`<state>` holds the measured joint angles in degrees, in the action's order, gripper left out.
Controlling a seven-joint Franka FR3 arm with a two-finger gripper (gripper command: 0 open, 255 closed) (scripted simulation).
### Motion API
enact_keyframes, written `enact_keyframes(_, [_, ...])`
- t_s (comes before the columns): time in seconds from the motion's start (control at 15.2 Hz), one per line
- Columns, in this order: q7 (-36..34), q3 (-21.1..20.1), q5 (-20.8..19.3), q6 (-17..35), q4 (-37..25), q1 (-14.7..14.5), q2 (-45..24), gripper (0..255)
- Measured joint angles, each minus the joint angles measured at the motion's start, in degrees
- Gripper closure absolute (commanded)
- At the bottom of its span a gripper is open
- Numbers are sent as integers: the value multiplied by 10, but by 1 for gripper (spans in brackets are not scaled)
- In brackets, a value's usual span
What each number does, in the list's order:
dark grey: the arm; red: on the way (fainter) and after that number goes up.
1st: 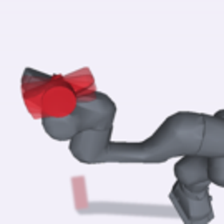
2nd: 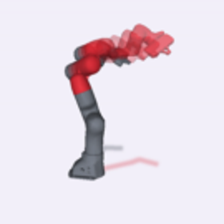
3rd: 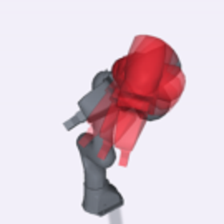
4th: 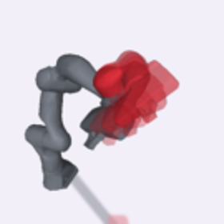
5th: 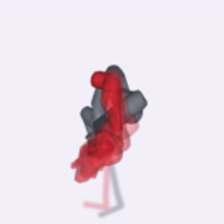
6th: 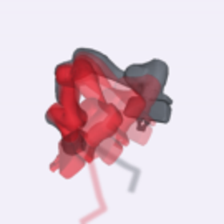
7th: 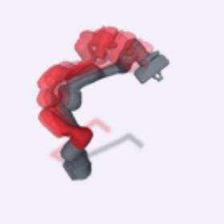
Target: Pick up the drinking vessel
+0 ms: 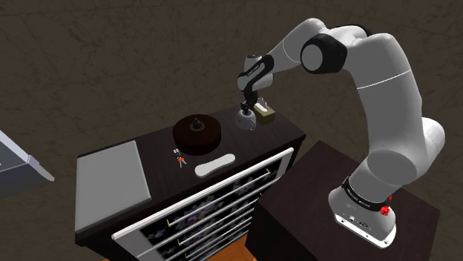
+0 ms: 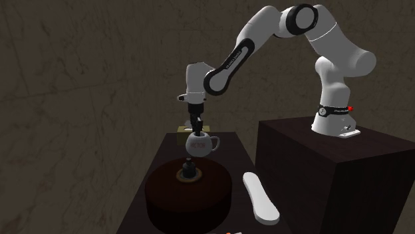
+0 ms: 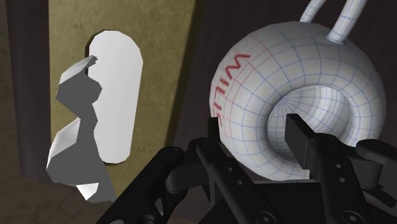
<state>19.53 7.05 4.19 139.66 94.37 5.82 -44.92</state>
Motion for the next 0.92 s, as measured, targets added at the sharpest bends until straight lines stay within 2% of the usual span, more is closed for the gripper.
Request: enact_keyframes(0.92, [-2,7,-8,-60,15,-5,74,255])
